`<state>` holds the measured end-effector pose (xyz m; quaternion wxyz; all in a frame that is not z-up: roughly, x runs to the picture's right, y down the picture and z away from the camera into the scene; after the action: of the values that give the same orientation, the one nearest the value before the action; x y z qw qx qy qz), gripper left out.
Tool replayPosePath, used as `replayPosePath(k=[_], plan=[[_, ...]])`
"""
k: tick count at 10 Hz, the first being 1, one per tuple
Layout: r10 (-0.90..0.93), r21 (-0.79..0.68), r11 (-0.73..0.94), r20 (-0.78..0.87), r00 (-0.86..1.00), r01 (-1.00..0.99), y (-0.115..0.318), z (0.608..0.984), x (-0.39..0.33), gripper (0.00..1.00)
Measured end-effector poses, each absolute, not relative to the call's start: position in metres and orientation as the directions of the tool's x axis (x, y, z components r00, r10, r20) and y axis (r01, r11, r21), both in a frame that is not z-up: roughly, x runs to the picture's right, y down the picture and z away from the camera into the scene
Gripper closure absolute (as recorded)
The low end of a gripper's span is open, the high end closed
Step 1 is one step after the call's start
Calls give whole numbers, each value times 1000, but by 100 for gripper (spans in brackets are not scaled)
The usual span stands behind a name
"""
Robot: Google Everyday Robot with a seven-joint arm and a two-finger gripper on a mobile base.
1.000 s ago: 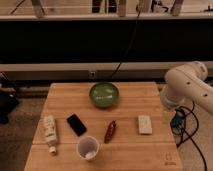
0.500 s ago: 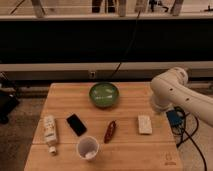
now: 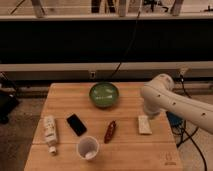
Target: Place the white sponge in the ceramic bowl
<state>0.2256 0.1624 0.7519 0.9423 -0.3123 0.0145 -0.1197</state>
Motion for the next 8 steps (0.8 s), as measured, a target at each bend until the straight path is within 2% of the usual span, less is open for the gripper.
replayPosePath(k=[8], plan=[[-326,-600,722,144,934,344,198,786,227,20]])
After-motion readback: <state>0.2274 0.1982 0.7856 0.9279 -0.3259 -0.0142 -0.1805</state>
